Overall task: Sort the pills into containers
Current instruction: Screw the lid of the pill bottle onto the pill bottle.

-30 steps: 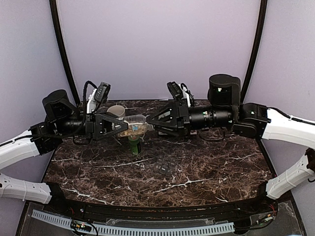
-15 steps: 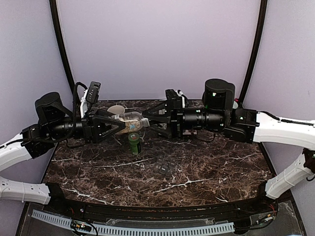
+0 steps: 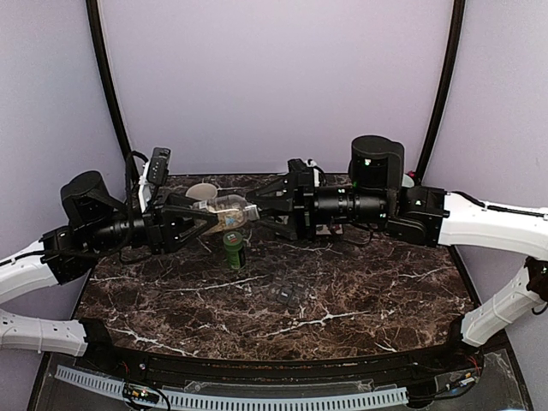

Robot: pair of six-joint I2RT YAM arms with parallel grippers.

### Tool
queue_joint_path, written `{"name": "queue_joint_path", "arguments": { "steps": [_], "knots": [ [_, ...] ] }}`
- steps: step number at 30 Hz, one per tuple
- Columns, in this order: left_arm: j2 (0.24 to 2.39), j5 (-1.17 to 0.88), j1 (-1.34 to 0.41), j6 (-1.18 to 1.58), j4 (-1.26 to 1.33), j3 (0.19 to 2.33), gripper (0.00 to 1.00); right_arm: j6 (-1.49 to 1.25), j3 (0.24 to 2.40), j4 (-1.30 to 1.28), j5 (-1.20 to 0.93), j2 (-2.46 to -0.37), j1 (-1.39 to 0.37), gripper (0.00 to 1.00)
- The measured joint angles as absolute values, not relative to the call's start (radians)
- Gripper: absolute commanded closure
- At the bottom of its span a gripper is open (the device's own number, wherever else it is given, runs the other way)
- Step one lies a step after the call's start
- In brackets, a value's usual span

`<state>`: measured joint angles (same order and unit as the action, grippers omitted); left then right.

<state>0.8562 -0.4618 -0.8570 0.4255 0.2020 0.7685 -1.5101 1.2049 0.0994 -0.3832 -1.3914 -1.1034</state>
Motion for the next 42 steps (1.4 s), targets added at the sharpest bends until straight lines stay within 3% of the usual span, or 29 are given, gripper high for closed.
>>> {"name": "queue_joint_path", "arguments": {
  "steps": [6,17,24,30,34,42],
  "knots": [
    [0.855,-0.422,-0.866,0.449,0.256,0.737,1.0,-1.477,1.208,0.063,-0.399,-1.39,-1.111,0.47],
    [0.836,-0.351,-0.866,0.494,0.36,0.693,1.0,-1.371,1.219,-0.086,-0.419,-1.389,-1.129,0.4],
    [0.832,-0.349,-0.866,0.521,0.368,0.679,1.0,-1.167,1.356,-0.299,-0.356,-1.388,-1.129,0.33],
    [0.844,-0.418,-0.839,0.597,0.401,0.679,1.0,-0.897,1.39,-0.422,-0.258,-1.324,-1.131,0.3],
    [0.878,-0.498,-0.807,0.68,0.447,0.679,1.0,-0.733,1.322,-0.43,-0.217,-1.239,-1.131,0.22],
    [0.965,-0.674,-0.75,0.867,0.565,0.68,1.0,-0.5,1.28,-0.425,-0.167,-1.16,-1.131,0.19]
  ]
}}
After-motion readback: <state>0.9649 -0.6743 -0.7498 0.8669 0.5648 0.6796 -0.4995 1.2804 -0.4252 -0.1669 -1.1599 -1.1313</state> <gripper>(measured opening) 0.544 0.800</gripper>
